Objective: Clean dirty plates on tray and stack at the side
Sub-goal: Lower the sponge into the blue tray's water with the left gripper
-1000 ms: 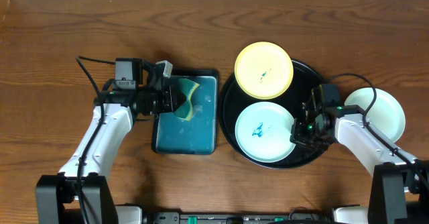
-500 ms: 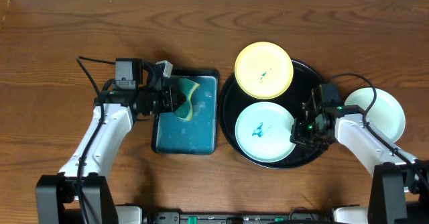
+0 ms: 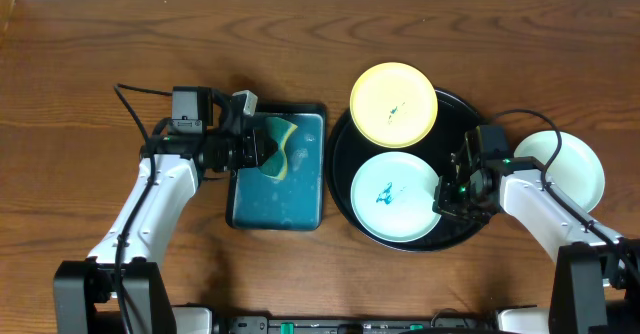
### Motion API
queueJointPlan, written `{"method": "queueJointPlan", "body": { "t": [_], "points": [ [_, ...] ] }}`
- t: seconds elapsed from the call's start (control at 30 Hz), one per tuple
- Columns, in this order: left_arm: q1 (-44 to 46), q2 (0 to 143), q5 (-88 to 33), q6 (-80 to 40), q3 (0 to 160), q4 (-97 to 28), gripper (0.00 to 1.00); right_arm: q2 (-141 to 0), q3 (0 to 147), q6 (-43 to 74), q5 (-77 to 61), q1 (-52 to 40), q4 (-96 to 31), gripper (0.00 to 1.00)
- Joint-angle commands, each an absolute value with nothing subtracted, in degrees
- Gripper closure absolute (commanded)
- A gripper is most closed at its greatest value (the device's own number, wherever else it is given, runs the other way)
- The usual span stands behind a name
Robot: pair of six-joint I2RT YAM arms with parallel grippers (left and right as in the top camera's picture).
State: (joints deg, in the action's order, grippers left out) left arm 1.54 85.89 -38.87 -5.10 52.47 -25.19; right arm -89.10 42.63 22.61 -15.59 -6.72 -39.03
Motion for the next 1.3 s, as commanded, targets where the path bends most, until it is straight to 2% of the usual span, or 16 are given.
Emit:
{"method": "queueJointPlan", "body": {
  "t": [0.0, 0.2, 0.7, 1.27],
  "points": [
    [1.4, 86.0, -35.3, -6.6, 51.9, -25.7, 0.93, -88.8, 42.3, 23.1, -14.0, -7.2, -39.4, 0.99],
    [1.4, 86.0, -15.4, -25.1, 51.9, -29.7, 0.93, -88.8, 42.3, 23.1, -14.0, -7.2, -39.4, 0.99],
    [5.6, 86.0, -15.3, -26.7, 51.9, -29.3, 0.92, -88.8, 42.3, 23.1, -13.9, -7.2, -39.4, 0.99],
    [5.9, 86.0, -14.3, -26.7, 51.9, -29.3, 0.93, -88.8, 42.3, 23.1, -13.7, -7.2, -39.2, 0.99]
  ]
}}
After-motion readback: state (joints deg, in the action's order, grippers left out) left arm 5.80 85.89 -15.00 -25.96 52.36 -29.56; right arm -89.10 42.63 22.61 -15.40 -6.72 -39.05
